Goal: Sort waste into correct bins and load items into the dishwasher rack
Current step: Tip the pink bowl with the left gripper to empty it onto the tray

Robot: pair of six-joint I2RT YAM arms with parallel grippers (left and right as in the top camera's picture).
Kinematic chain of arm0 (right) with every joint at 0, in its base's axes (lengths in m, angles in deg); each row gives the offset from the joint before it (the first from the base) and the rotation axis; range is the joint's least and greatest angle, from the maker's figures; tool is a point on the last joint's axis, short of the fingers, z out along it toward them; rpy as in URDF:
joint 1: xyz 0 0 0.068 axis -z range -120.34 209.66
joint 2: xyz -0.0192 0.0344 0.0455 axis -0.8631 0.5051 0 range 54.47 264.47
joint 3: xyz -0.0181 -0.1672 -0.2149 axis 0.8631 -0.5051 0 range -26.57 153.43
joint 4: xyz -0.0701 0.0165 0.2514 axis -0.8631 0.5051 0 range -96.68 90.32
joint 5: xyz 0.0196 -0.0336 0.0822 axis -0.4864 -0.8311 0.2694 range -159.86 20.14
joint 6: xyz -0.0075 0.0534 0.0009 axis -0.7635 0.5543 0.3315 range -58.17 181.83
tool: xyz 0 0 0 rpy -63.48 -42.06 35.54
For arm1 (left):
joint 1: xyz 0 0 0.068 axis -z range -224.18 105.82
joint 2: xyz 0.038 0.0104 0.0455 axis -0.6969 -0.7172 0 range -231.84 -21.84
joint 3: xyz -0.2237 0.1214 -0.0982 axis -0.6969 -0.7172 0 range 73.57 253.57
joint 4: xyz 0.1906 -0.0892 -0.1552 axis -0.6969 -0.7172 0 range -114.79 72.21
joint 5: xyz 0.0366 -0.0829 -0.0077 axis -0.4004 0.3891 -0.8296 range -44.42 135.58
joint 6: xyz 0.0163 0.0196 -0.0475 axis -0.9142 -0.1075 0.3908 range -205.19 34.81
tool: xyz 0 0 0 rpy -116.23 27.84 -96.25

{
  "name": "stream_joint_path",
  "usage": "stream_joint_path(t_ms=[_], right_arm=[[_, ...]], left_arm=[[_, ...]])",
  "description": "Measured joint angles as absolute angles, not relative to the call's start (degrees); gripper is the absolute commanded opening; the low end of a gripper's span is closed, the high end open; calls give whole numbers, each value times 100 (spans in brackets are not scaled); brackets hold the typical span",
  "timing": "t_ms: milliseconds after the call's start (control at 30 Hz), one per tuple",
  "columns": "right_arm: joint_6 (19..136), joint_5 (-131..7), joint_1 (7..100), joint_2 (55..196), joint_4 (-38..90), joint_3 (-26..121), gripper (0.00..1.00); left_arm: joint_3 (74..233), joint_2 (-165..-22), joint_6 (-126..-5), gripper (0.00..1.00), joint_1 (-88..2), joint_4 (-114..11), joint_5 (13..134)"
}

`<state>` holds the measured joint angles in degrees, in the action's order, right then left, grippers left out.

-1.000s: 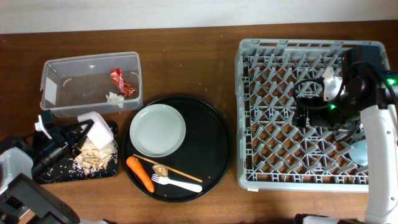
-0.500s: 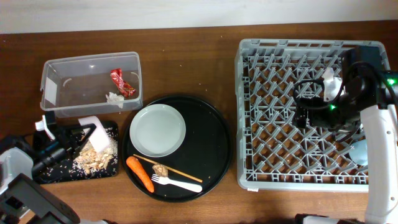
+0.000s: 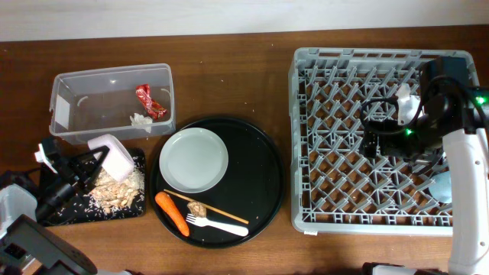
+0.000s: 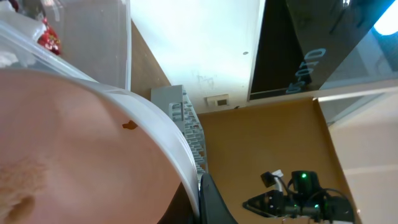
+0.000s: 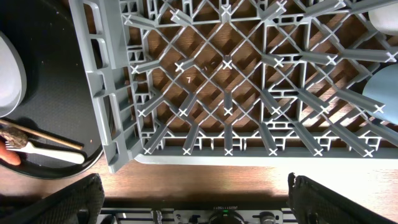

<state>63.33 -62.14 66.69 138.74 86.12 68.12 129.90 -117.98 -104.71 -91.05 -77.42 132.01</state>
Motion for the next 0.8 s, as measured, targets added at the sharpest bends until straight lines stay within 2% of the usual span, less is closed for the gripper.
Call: stream_joint_path(t_ms=[67, 333, 433, 533, 800], right_arm=[[6333, -6214, 6669, 13874, 8627, 6812, 98], [6331, -6216, 6669, 13874, 8632, 6812, 98], [6331, -6214, 6669, 13874, 8629, 6812, 98], [6333, -6216, 6669, 13874, 8638, 6812, 98], [6335, -6214, 6669, 13874, 8636, 6812, 98]], left_arm=[[12990, -11798, -10546, 0, -9110, -8232, 13297], [12977, -11802, -10506, 0, -9175, -7720, 13264], [12975, -11806, -10238, 0, -9317, -8140, 13328], [12977, -11806, -10338, 0, -9367, -7771, 13210], [12977, -11804, -10710, 0, -9287, -8212, 13037]])
